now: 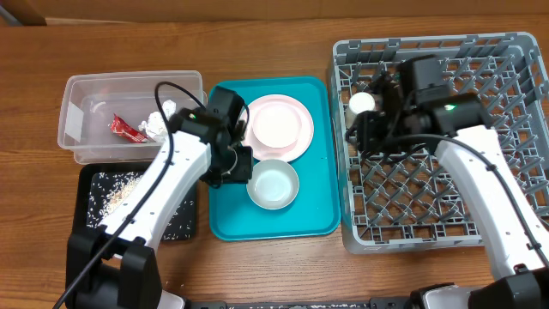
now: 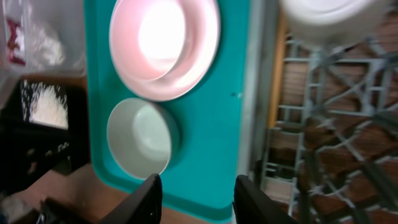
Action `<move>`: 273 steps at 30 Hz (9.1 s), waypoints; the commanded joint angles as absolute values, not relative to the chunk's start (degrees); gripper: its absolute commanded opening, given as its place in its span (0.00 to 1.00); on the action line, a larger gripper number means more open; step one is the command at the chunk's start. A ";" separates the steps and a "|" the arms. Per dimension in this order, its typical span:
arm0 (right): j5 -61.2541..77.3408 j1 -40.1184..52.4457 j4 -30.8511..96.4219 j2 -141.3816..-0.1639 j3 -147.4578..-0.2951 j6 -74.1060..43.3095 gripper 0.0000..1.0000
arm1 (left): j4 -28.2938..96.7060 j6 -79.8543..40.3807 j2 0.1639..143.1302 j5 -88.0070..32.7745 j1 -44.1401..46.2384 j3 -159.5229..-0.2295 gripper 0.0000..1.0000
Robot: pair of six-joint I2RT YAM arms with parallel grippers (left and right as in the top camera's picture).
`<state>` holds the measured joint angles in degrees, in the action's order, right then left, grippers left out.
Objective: Sort waste into correct bins and load items into the dishwasher
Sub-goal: 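Grasp the white bowl rim with the left gripper and lift it, then grasp the bowl with the right gripper and release the left gripper, then carry the bowl with the right gripper over the rack and lower it, then release the bowl in the rack and withdraw the right gripper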
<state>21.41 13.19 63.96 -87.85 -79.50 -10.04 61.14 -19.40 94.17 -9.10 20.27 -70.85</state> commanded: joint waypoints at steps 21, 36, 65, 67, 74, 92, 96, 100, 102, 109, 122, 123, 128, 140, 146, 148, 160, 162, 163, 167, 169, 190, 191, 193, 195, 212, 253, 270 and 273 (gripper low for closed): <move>14.11 23.79 63.37 -86.80 -80.12 -10.52 0.44 | 42.96 -24.93 93.36 -9.04 21.82 -55.86 0.33; 12.36 23.79 64.23 -86.78 -79.07 -10.52 1.00 | 42.59 -25.58 93.36 -9.06 21.82 -55.86 0.04; 7.16 33.54 61.21 -86.80 -79.07 -10.76 0.33 | 50.35 -25.98 82.59 -10.59 24.43 -63.92 0.04; 5.26 34.83 61.21 -86.80 -79.05 -10.76 0.32 | 50.33 -25.98 82.59 -10.59 24.43 -63.92 0.04; 4.60 36.01 61.14 -86.80 -78.43 -10.79 0.33 | 49.82 -25.93 82.59 -13.28 24.40 -63.92 0.04; 5.37 36.05 57.01 -86.89 -72.71 -10.96 0.28 | 47.97 -25.91 82.59 -19.16 24.40 -63.92 0.04; 5.39 36.05 56.01 -86.89 -72.71 -11.03 0.21 | 47.99 -25.91 82.59 -19.14 24.40 -63.92 0.04; 5.39 36.05 56.01 -86.89 -72.71 -11.03 0.17 | 48.14 -25.91 82.59 -19.16 24.40 -63.92 0.04; 5.37 36.05 55.79 -86.89 -72.71 -11.00 0.16 | 48.16 -25.91 82.59 -19.16 24.40 -63.92 0.04; 4.89 36.05 54.04 -86.89 -72.71 -11.03 0.09 | 48.18 -25.91 82.59 -19.25 24.43 -63.92 0.05; -9.80 35.99 52.27 -86.89 -72.71 -13.78 0.04 | 46.52 -23.73 82.56 -26.04 24.29 -68.86 0.44; -12.45 35.92 51.92 -86.89 -72.71 -13.78 0.04 | 46.52 -23.66 82.56 -26.70 24.29 -69.80 0.45; -26.24 35.92 48.38 -86.89 -72.71 -13.76 0.04 | 46.37 -22.68 82.56 -30.15 24.29 -73.93 0.48; -55.64 26.59 31.09 -86.89 -72.71 -12.86 0.04 | 46.87 -22.70 82.59 -25.39 24.29 -74.28 1.00; -55.46 15.40 23.00 -87.11 -72.71 -11.53 0.04 | 46.89 -22.70 82.61 -24.88 24.29 -74.28 1.00; -55.40 11.49 19.14 -87.74 -72.71 -8.91 0.04 | 46.89 -22.70 82.61 -24.88 24.29 -74.28 1.00; -55.24 -1.26 -3.81 -101.93 -72.71 18.41 0.04 | 46.89 -22.70 82.61 -24.88 24.29 -74.28 1.00; -55.20 -1.58 -6.37 -104.49 -72.71 20.75 0.04 | 46.89 -22.70 82.61 -24.88 24.29 -74.28 1.00; -55.05 -1.58 -7.42 -105.67 -72.71 22.04 0.04 | 46.89 -22.70 82.61 -24.88 24.29 -74.28 1.00; -53.78 -1.58 -9.52 -109.75 -72.71 25.91 0.04 | 46.89 -22.70 82.61 -24.88 24.32 -74.28 1.00; -53.80 -1.58 -9.65 -111.28 -72.71 26.46 0.04 | 46.89 -22.70 82.61 -24.88 24.29 -74.28 1.00; -51.55 1.54 1.50 -112.75 -72.71 26.44 0.05 | 46.89 -22.70 82.61 -24.88 24.29 -74.28 1.00; -51.59 1.67 1.93 -112.75 -72.71 26.46 0.05 | 46.89 -22.70 82.61 -24.88 24.29 -74.28 1.00; -51.57 1.85 2.81 -112.75 -72.71 26.44 0.05 | 46.89 -22.70 82.61 -24.88 24.29 -74.28 1.00; -51.59 1.89 3.38 -112.75 -72.71 26.44 0.06 | 46.89 -22.70 82.61 -24.88 24.29 -74.28 1.00; -52.53 4.34 3.40 -108.36 -72.75 26.48 0.29 | 46.89 -22.70 82.61 -24.88 24.38 -74.28 1.00; -38.98 12.51 22.22 -94.24 -72.75 8.88 0.36 | 46.89 -22.70 82.61 -24.88 24.40 -74.28 1.00; 13.19 -12.93 25.45 -94.41 -72.75 -5.26 0.04 | 46.89 -22.70 82.74 -24.88 24.40 -74.28 1.00; 13.39 -12.93 26.55 -94.50 -72.75 -6.07 0.04 | 46.89 -22.70 82.74 -24.88 24.40 -74.28 1.00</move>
<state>8.56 -13.04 26.22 -96.05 -72.73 -3.86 46.94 -23.57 82.94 -25.04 24.03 -73.25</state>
